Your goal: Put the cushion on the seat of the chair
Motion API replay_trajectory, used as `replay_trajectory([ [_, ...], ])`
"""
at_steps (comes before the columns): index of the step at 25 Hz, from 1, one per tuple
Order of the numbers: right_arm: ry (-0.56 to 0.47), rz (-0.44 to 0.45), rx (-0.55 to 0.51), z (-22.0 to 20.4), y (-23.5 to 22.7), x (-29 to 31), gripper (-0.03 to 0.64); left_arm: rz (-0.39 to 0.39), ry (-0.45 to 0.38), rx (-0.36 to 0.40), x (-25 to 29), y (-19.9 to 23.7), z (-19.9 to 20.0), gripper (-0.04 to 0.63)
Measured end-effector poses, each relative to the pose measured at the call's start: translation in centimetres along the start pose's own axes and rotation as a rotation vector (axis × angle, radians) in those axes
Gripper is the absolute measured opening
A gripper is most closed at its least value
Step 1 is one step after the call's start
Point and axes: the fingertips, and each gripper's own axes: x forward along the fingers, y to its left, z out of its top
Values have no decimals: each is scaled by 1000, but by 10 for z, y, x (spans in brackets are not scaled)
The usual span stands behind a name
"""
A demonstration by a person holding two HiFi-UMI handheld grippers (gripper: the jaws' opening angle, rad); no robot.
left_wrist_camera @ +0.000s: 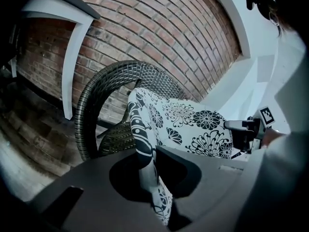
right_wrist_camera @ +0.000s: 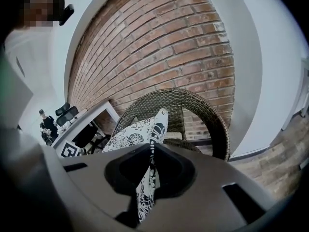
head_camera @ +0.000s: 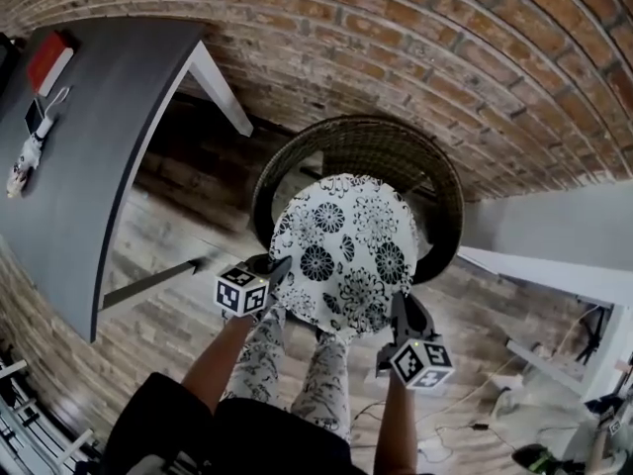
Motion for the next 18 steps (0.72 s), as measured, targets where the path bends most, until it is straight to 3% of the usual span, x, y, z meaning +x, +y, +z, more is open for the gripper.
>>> replay_trajectory([
  [18, 80, 23, 22, -28, -10, 46, 23, 36, 92, -45, 36, 34, -31, 11],
])
